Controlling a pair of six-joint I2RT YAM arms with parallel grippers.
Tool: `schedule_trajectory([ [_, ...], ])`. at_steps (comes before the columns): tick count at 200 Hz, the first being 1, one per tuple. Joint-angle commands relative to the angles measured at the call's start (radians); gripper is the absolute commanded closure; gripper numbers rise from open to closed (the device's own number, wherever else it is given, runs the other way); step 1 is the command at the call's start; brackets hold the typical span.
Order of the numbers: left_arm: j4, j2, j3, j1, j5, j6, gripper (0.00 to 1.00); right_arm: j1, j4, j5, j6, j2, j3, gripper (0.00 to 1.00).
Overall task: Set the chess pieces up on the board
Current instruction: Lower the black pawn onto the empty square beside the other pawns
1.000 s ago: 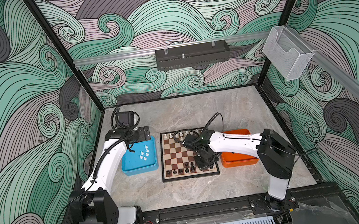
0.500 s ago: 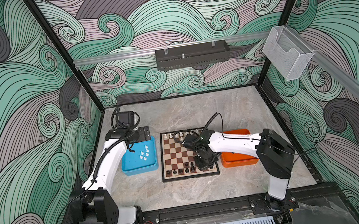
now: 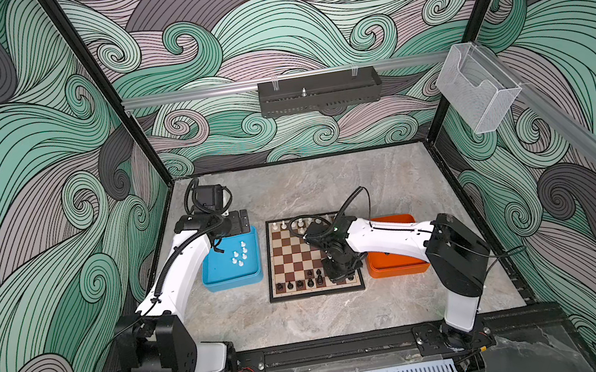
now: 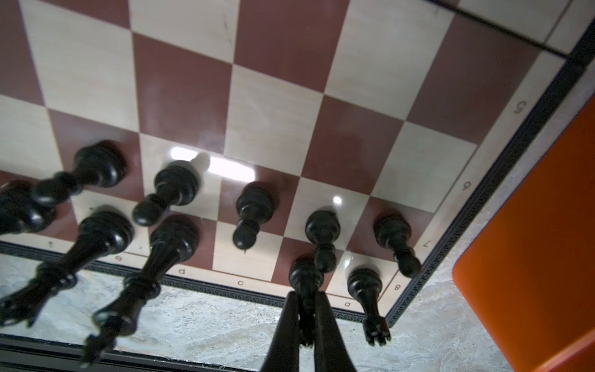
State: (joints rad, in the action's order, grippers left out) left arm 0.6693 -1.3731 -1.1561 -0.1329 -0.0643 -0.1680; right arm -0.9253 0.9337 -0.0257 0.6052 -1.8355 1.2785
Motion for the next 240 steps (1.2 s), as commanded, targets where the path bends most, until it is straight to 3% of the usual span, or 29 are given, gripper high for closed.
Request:
schedule_trajectory([
  [1, 0.015, -0.011, -0.025, 0.004, -0.002, 0.003, 0.01, 0.006, 0.008, 0.014, 0.005, -0.008, 0.005, 0.90],
  [240, 0.013, -0.003, -0.021, 0.004, 0.004, 0.005, 0.01, 0.007, -0.005, -0.014, 0.009, -0.002, -0.011, 0.88],
])
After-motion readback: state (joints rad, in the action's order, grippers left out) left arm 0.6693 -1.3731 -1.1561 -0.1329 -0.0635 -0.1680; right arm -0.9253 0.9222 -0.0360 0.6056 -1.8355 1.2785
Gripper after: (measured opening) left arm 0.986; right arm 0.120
